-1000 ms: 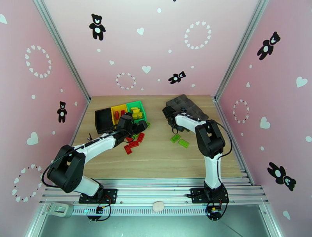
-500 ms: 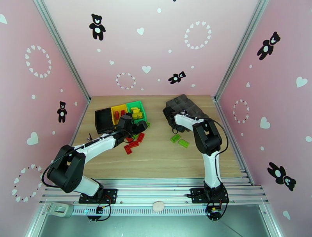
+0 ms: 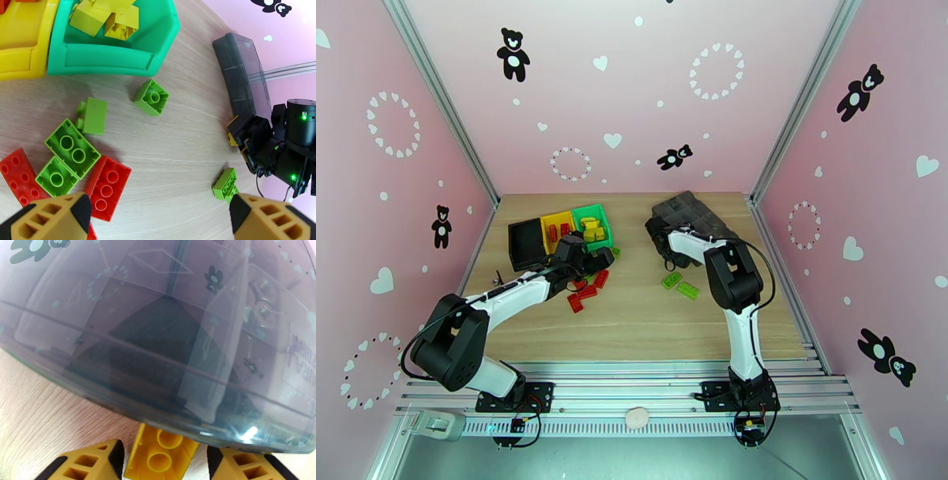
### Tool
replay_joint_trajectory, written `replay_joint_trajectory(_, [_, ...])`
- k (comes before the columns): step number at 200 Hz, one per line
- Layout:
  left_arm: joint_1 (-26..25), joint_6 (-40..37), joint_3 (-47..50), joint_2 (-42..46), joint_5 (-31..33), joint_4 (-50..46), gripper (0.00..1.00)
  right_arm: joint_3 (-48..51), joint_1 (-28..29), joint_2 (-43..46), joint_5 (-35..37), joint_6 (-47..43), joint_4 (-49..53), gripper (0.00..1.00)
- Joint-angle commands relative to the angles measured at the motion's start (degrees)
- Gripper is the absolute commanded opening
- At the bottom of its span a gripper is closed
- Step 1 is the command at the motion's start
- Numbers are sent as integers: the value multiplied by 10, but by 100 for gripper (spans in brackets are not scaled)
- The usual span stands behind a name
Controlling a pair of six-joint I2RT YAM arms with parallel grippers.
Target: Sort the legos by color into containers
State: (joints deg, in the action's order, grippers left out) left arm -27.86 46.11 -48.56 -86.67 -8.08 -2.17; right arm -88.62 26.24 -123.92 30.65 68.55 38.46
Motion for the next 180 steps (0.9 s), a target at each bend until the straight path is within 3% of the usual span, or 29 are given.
replay_joint_trajectory(1, [-3, -7, 6, 18, 6, -5, 98, 18, -4, 3, 30, 25, 1, 54])
replay_joint_trajectory(41, [-3, -8, 7, 27, 9, -10, 98, 43, -4, 19, 30, 25, -11, 44])
replay_joint_trajectory(99, [6, -17, 1, 49, 27, -34, 98, 70, 26, 65, 46, 2, -22, 37])
replay_joint_trajectory(153, [75, -27, -7, 85, 9, -63, 98, 74, 85, 100, 54, -87, -66, 25])
replay_joint_trajectory(180, [112, -29, -5, 100, -4, -70, 98, 71, 102, 110, 15, -169, -121, 19])
